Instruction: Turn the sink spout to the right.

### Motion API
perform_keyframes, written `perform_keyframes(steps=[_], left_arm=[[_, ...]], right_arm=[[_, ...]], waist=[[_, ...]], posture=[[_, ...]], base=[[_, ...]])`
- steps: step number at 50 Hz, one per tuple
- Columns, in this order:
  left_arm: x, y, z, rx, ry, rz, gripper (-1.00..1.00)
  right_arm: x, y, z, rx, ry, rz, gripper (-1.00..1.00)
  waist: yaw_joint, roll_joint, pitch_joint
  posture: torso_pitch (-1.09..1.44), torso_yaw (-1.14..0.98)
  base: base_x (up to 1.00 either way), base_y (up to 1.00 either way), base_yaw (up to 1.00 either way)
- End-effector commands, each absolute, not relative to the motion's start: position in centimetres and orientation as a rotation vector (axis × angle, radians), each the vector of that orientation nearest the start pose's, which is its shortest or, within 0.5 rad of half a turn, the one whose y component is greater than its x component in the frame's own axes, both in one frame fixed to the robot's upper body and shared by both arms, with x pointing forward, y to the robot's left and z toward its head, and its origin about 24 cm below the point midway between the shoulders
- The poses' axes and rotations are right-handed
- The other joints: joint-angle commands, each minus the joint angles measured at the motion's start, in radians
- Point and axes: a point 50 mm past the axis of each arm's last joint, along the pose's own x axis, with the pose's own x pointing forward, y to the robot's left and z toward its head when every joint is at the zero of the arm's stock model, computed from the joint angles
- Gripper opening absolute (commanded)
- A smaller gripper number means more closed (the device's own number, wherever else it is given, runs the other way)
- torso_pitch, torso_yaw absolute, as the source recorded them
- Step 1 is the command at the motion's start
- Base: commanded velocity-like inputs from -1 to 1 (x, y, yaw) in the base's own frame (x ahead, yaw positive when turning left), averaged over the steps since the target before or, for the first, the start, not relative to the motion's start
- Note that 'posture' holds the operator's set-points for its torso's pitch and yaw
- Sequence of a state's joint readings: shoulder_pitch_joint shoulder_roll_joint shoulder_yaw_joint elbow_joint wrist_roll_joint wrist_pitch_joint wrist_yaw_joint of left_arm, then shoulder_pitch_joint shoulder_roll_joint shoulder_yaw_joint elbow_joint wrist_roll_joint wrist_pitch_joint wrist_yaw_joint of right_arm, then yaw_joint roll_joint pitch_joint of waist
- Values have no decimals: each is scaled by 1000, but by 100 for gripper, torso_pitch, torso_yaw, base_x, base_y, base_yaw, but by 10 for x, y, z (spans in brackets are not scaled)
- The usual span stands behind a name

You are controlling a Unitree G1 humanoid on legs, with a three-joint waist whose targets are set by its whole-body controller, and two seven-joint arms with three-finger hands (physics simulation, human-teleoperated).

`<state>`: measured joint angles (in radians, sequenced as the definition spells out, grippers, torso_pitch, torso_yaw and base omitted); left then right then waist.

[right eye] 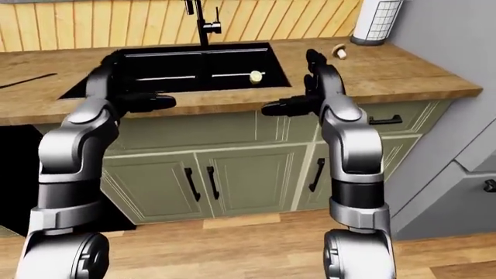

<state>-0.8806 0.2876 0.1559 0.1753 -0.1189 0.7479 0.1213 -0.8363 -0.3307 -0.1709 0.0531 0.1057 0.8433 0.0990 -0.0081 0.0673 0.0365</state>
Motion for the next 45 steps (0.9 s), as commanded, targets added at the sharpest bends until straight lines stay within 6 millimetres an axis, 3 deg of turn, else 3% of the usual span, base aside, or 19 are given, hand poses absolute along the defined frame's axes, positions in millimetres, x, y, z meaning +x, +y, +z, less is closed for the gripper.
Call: perform_keyframes(steps=[1, 2, 4, 10, 12, 14, 16, 18, 23, 26, 28, 29, 31, 37, 39, 41, 42, 43, 45], left_arm=[[369, 189, 245, 76, -69, 162, 100], [369, 189, 245, 76, -69, 162, 100], [370, 189, 245, 76, -69, 163, 100], [371, 191, 247, 75, -69, 167, 100], [372, 191, 247, 75, -69, 169, 100], [373, 191, 247, 77, -66, 170, 100], [374, 191, 246, 77, -65, 170, 100], [374, 191, 248, 78, -66, 169, 100], [373, 191, 248, 81, -67, 171, 100], [372, 190, 249, 83, -68, 170, 100], [371, 190, 251, 84, -71, 170, 100], [371, 190, 252, 84, -72, 170, 100], [371, 190, 252, 84, -73, 170, 100], [371, 192, 255, 85, -76, 174, 100], [371, 193, 257, 85, -77, 176, 100], [371, 194, 259, 84, -78, 177, 100], [371, 194, 259, 84, -78, 177, 100], [371, 194, 259, 83, -79, 178, 100], [372, 194, 258, 83, -77, 179, 100]], right_arm=[[355, -187, 249, -117, -55, 32, 100], [355, -187, 249, -117, -55, 32, 100], [355, -187, 249, -116, -56, 33, 100], [355, -187, 249, -115, -56, 33, 100], [356, -187, 249, -114, -55, 33, 100], [359, -189, 249, -107, -50, 34, 100], [360, -189, 250, -107, -49, 34, 100], [361, -189, 250, -108, -48, 33, 100], [363, -190, 251, -106, -45, 31, 100], [365, -189, 253, -107, -44, 32, 100], [365, -188, 255, -110, -46, 34, 100], [365, -188, 256, -111, -47, 34, 100], [365, -187, 258, -113, -49, 35, 100], [365, -185, 260, -118, -51, 39, 100], [365, -184, 262, -119, -54, 40, 100], [365, -183, 263, -120, -55, 42, 100], [365, -183, 263, -121, -55, 42, 100], [365, -182, 263, -121, -55, 43, 100], [365, -183, 262, -120, -55, 44, 100]], waist=[[1, 27, -36], [5, 4, -35], [3, 6, -28], [14, -50, -29], [20, -81, -29], [25, -137, -39], [17, -119, -34], [15, -123, -32], [10, -76, -21], [2, -25, -22], [-10, 16, -46], [3, -5, -39], [2, 1, -31], [12, -54, -29], [18, -88, -30], [22, -153, -44], [14, -112, -36], [18, -127, -36], [12, -118, -37]], posture=[[0, 0], [0, 0], [0, 0], [0, 0], [0, 0], [0, 0], [0, 0], [0, 0], [0, 0], [0, 0], [0, 0], [0, 0], [0, 0], [0, 0], [0, 0], [0, 0], [0, 0], [0, 0], [0, 0]], base=[[16, 0, 0], [16, 0, 0], [16, 0, 0], [16, 0, 0], [16, 0, 0], [17, 0, 0], [16, 0, 0], [16, 0, 0], [16, 0, 0], [16, 0, 0], [16, 0, 0], [16, 0, 0], [16, 0, 0], [16, 0, 0], [17, 0, 0], [16, 0, 0], [16, 0, 0], [16, 0, 0], [16, 0, 0]])
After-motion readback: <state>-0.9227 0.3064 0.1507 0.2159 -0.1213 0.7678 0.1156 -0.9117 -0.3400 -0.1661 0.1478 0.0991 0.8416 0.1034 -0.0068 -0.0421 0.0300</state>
